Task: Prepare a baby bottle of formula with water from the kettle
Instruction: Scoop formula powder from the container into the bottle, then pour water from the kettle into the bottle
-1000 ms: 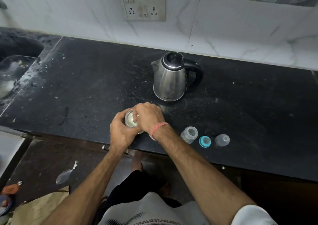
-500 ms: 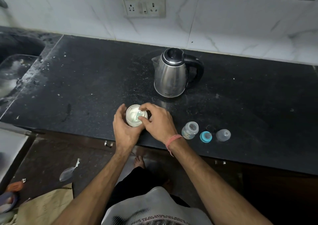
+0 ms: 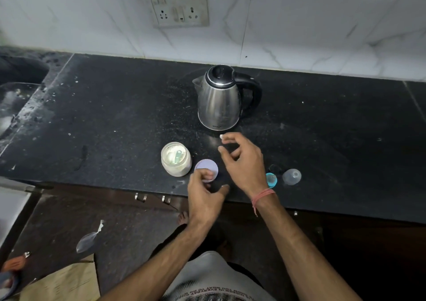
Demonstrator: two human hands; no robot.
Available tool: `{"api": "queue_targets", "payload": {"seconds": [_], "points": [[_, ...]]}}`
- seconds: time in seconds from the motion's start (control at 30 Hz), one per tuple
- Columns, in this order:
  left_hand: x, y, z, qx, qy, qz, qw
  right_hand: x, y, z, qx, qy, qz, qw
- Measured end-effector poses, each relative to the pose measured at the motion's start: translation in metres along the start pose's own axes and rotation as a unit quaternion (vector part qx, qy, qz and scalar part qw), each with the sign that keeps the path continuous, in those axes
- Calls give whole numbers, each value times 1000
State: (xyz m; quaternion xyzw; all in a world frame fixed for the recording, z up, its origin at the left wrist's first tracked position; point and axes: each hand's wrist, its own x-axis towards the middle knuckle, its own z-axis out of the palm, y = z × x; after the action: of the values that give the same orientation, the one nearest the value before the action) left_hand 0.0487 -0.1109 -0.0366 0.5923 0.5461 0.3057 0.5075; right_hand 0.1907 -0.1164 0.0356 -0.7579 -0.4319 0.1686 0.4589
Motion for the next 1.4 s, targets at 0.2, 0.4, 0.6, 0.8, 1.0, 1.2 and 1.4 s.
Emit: {"api": "queue_targets", "payload": {"seconds": [0.2, 0.4, 0.6, 0.8, 1.0, 1.2, 1.4], "points": [[18, 20, 40, 112, -155, 126, 974, 5, 20, -38, 3, 56, 53, 997], [30, 40, 57, 150, -184, 117, 964, 16, 26, -52, 3, 67, 69, 995], [59, 55, 45, 107, -101, 97, 984, 46, 20, -50, 5, 50, 61, 997], [102, 71, 29, 116, -23, 54, 991, 97, 13, -43, -16, 73, 32, 997], [121, 69, 22, 133, -20, -7, 991, 149, 5, -43, -51, 123, 25, 991], [121, 67, 20, 125, -39, -7, 991, 185, 3, -36, -19, 94, 66, 993], [128, 70, 15, 181, -71, 4, 981, 203, 7, -28, 10, 27, 87, 996]]}}
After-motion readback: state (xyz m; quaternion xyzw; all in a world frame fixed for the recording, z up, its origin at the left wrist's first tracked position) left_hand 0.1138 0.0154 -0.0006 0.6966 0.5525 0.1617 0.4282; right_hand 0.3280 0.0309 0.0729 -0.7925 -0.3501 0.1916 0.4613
